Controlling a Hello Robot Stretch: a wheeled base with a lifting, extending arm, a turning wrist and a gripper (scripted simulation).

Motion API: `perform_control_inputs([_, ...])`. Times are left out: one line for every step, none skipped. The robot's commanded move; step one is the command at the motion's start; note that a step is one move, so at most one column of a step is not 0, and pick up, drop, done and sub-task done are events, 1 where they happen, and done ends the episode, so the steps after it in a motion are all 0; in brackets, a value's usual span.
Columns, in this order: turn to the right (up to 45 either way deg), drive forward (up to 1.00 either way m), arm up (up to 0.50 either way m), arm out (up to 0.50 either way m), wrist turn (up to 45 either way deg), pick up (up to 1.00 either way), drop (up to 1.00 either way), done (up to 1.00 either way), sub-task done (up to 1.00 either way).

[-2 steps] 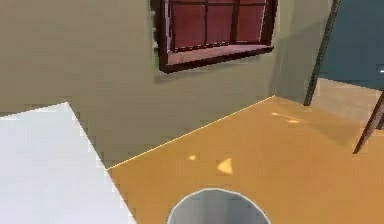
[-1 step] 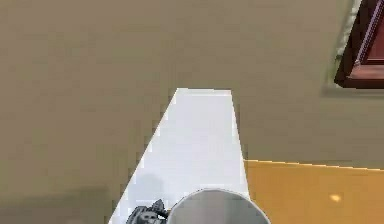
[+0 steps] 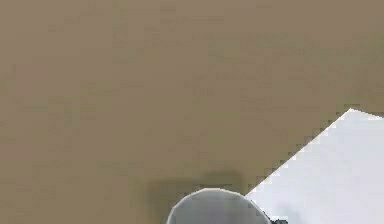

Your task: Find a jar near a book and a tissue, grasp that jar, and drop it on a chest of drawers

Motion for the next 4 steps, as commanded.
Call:
perform_control_inputs([-36.0, 0.00, 0.00, 0.00, 0.0, 0.00, 0.00, 0.00, 0.00])
perform_control_inputs([0.0, 0.00, 0.00, 0.48, 0.0, 0.00, 0.00, 0.00, 0.00])
perform_control_inputs([0.0, 0.00, 0.00, 0.00, 45.0, 0.00, 0.00, 0.00, 0.00])
perform_control_inputs([0.0, 0.00, 0.00, 0.00, 45.0, 0.00, 0.00, 0.00, 0.00])
